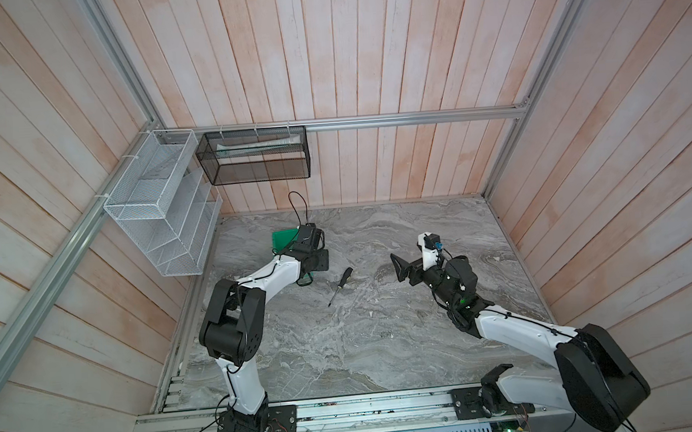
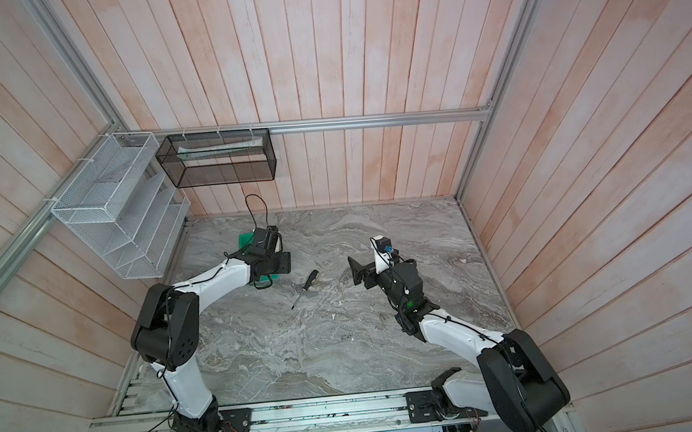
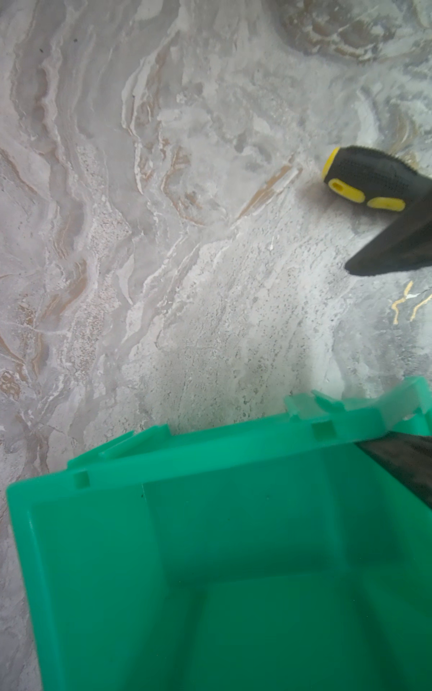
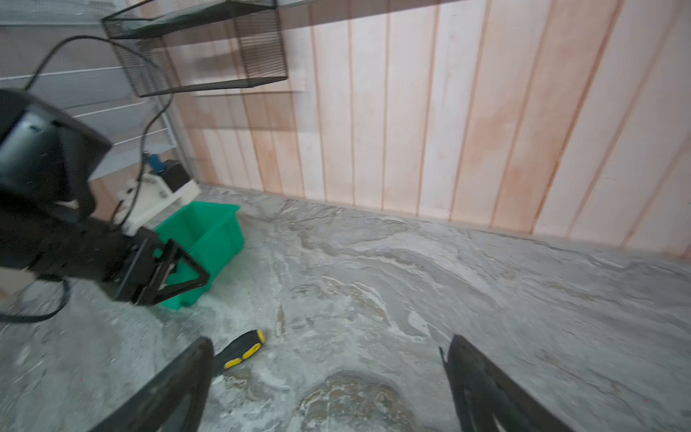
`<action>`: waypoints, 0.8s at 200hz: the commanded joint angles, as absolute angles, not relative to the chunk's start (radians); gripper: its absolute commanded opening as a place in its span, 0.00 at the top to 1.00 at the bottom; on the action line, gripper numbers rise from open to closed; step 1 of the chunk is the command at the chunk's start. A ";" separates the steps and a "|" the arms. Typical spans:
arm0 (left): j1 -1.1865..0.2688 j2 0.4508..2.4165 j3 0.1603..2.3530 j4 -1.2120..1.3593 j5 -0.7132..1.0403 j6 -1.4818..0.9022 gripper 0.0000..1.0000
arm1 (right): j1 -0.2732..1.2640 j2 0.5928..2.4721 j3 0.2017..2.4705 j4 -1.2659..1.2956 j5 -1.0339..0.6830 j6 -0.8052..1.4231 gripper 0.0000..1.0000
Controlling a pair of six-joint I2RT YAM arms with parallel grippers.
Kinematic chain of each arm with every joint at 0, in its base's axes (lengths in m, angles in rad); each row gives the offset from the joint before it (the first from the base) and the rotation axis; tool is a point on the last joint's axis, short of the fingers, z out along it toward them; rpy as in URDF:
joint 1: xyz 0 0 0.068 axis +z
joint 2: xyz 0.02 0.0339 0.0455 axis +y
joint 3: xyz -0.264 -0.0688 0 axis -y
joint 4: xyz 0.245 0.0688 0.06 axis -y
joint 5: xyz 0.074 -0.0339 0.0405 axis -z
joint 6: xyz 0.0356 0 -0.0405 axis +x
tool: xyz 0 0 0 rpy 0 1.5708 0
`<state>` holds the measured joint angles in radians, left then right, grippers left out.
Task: Put the screwdriver in the bin
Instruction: 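Lower the left gripper over the screwdriver handle and close on it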
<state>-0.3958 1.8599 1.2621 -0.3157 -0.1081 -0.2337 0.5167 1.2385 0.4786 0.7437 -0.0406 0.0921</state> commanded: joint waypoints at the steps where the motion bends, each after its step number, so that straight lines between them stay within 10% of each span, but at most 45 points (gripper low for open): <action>1: -0.405 1.850 1.262 -0.313 -0.078 -0.243 0.34 | 0.524 1.221 0.484 0.708 -0.132 0.026 0.02; 160: -0.530 1.767 1.235 -0.413 -0.197 -0.146 0.31 | 0.533 1.186 0.470 0.733 -0.141 0.041 0.02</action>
